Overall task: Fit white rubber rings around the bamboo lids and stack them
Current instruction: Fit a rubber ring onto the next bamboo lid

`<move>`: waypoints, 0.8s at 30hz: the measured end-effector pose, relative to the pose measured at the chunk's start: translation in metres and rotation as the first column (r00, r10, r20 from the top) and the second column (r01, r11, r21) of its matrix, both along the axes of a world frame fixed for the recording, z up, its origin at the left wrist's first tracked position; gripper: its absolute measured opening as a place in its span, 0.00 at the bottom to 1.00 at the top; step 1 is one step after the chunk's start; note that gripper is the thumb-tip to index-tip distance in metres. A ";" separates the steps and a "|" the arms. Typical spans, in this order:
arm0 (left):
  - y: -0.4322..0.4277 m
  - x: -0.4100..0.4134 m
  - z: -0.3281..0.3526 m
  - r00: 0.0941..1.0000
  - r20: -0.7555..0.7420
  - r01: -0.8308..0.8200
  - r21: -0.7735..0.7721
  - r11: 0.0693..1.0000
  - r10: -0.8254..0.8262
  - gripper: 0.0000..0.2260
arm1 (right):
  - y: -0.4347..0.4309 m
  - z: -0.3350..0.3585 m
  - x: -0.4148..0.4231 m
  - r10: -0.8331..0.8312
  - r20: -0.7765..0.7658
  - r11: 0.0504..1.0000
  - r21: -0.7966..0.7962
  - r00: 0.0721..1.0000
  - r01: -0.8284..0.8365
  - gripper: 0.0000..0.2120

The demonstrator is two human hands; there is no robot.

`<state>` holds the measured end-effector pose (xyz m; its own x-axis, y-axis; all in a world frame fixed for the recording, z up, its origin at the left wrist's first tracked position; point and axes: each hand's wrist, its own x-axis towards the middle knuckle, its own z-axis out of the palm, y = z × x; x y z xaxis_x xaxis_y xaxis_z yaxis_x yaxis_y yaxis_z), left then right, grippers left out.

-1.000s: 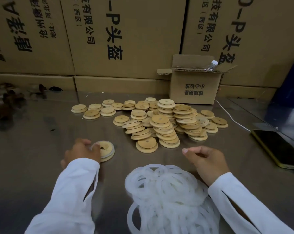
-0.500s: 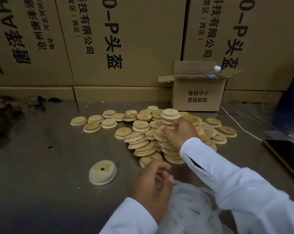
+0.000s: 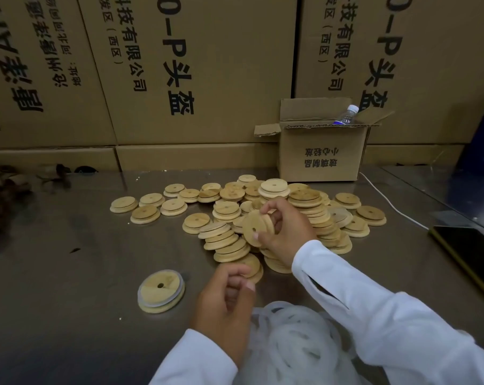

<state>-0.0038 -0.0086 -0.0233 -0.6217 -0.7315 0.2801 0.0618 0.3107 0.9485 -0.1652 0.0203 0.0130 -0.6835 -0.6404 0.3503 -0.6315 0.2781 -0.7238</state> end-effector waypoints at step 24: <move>0.011 0.011 0.016 0.927 -0.269 0.367 0.504 0.782 -0.262 0.14 | 0.123 -0.025 0.075 0.070 0.129 0.994 0.079 0.989 -0.080 0.07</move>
